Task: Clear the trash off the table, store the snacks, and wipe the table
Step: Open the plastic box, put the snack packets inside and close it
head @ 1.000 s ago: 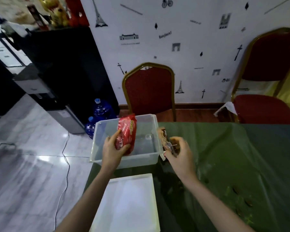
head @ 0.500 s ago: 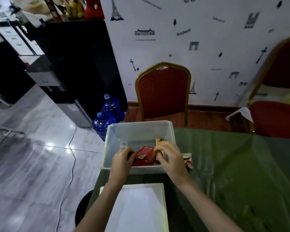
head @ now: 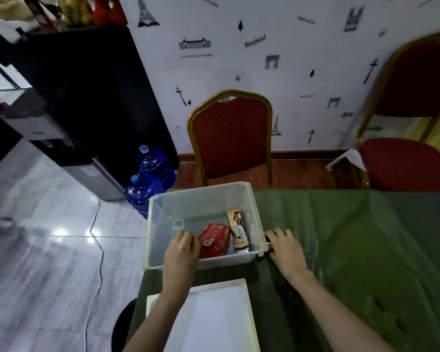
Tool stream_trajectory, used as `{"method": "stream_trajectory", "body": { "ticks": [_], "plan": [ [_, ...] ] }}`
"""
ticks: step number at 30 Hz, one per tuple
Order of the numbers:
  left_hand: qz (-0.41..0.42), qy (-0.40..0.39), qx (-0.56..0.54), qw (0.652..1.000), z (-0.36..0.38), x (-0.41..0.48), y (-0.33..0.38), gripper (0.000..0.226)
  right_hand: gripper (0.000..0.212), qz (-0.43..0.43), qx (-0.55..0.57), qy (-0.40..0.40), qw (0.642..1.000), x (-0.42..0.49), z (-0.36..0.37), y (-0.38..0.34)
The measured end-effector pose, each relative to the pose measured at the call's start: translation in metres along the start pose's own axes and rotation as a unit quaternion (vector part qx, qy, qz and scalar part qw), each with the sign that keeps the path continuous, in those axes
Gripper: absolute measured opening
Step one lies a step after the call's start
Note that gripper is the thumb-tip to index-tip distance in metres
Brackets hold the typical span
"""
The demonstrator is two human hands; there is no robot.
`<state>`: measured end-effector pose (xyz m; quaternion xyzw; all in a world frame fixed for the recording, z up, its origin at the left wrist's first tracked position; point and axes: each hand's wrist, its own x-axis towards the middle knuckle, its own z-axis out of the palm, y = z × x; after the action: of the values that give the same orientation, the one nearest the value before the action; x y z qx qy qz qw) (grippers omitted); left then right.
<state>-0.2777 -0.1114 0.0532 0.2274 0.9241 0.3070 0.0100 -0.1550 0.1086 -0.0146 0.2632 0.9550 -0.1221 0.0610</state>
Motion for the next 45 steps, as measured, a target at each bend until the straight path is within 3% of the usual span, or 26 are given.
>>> {"method": "stream_trajectory", "body": {
  "ticks": [3,7,10,14,18,21,25,27,30,32,34,36,38,41,45],
  "plan": [
    [0.001,-0.005,0.002,1.0,0.0,0.003,-0.001,0.011,0.026,0.075,0.104,0.089,0.988,-0.004,0.0,0.0],
    [0.006,-0.004,-0.011,1.0,0.0,0.005,-0.004,0.014,0.008,0.185,0.309,0.237,0.902,-0.015,-0.027,-0.006],
    [0.008,-0.001,-0.018,1.0,0.0,0.003,-0.005,0.014,0.017,0.136,0.355,0.296,0.876,-0.023,-0.061,-0.028],
    [0.012,-0.01,-0.029,0.999,-0.001,0.001,-0.005,0.015,0.03,0.046,0.309,0.32,0.895,-0.025,-0.081,-0.069],
    [0.026,-0.006,-0.061,0.998,-0.006,0.003,-0.004,0.015,0.042,0.028,0.274,0.237,0.932,-0.012,-0.077,-0.099],
    [0.067,-0.014,-0.087,0.994,-0.017,0.0,-0.009,0.023,0.042,-0.026,0.282,0.2,0.938,-0.015,-0.076,-0.109],
    [0.236,-0.023,0.018,0.971,-0.038,-0.027,-0.032,0.02,0.029,-0.139,0.257,0.214,0.932,-0.053,-0.069,-0.108],
    [0.259,-0.007,0.043,0.965,-0.046,-0.049,-0.048,0.024,0.022,-0.176,0.218,0.25,0.927,-0.078,-0.055,-0.102],
    [0.274,0.008,0.09,0.957,-0.044,-0.076,-0.079,0.028,0.018,-0.191,0.167,0.218,0.942,-0.112,-0.02,-0.094],
    [0.229,-0.021,0.13,0.965,-0.04,-0.094,-0.104,0.034,0.015,-0.148,0.137,0.15,0.968,-0.129,0.006,-0.095],
    [0.107,-0.066,0.145,0.981,-0.038,-0.116,-0.127,0.037,0.021,-0.044,0.103,0.07,0.991,-0.143,0.031,-0.097],
    [-0.021,-0.109,0.13,0.985,-0.038,-0.136,-0.143,0.045,0.03,0.041,0.032,0.023,0.998,-0.151,0.044,-0.099],
    [-0.085,-0.126,0.106,0.983,-0.037,-0.147,-0.151,0.048,0.033,0.072,-0.01,0.002,0.997,-0.155,0.05,-0.099],
    [-0.088,-0.128,0.053,0.986,-0.035,-0.154,-0.149,0.043,0.029,0.093,-0.016,-0.021,0.995,-0.158,0.055,-0.097],
    [-0.048,-0.098,0.041,0.993,-0.037,-0.162,-0.146,0.046,0.004,0.078,0.059,-0.003,0.995,-0.172,0.056,-0.089]
  ]
}}
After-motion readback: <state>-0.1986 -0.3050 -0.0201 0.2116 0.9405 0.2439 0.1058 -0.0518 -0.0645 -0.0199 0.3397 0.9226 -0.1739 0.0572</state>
